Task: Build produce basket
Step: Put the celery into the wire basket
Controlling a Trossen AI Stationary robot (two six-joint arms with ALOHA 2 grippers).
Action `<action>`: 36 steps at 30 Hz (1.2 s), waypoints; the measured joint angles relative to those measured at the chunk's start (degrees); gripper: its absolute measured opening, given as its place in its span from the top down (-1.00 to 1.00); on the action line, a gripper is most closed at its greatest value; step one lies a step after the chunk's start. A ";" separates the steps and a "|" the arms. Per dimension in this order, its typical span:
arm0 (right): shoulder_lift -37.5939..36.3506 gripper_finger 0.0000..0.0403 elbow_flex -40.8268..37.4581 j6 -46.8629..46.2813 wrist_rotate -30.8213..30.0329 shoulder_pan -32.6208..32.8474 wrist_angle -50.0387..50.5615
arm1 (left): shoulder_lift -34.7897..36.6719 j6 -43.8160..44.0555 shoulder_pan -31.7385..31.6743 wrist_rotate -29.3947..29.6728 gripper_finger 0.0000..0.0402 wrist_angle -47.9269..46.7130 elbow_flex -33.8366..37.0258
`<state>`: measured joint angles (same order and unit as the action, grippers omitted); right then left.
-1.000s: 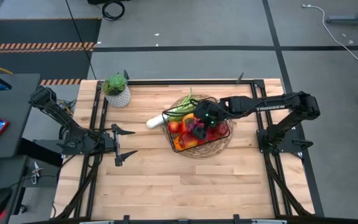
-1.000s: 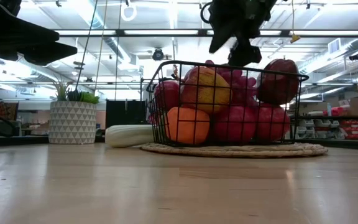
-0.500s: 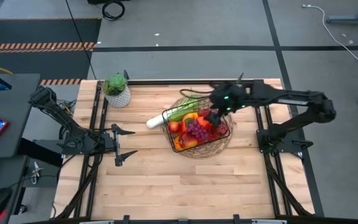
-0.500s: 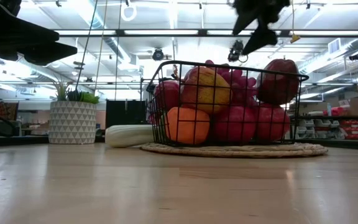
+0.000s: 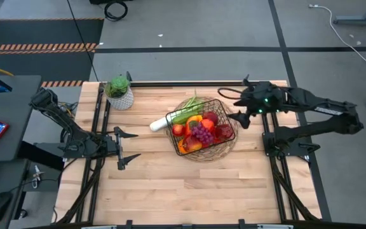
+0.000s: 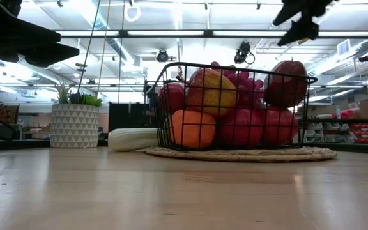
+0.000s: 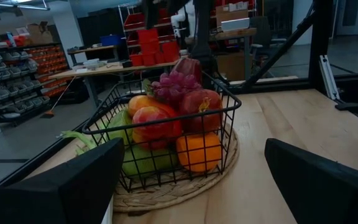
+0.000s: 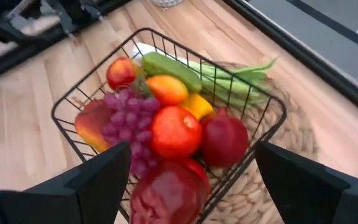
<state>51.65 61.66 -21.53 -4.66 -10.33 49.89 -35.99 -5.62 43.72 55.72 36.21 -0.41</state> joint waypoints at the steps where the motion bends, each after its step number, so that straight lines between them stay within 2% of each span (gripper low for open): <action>1: -1.54 -0.73 -2.05 -1.35 -0.36 0.33 -1.43 | 0.00 -0.01 0.01 -0.01 -0.97 0.00 -0.01; 7: -10.02 -0.72 -13.26 -7.71 1.05 2.48 -11.27 | 0.02 1.04 0.00 -0.02 -0.97 2.84 -0.02; 12: -16.13 -0.72 -20.63 -11.38 1.75 5.62 -17.73 | 0.02 15.46 -0.35 -0.04 -0.97 7.45 0.00; 20: -24.05 -0.72 -34.87 -12.73 0.42 11.54 -39.61 | 0.05 13.89 -6.14 -1.01 -0.97 5.08 -3.54; 23: -25.77 -0.72 -36.86 -13.12 1.13 12.41 -39.49 | -0.05 12.98 -8.32 -0.85 -0.97 1.55 -4.93; 28: -29.86 -0.72 -37.63 -10.55 0.90 14.61 -39.44 | -0.01 19.87 -12.79 -3.18 -0.97 -9.15 -8.09; 31: -33.31 -0.72 -37.63 -6.44 -1.63 15.67 -38.89 | 0.00 23.94 -15.62 -8.54 -0.97 -14.53 -10.12; 36: -38.15 -0.72 -42.18 0.66 -6.72 16.26 -40.45 | 0.00 27.60 -19.05 -11.95 -0.97 -18.68 -12.12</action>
<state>13.49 19.48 -20.87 -11.39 5.93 9.44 -35.99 21.99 24.67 43.78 17.53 -12.52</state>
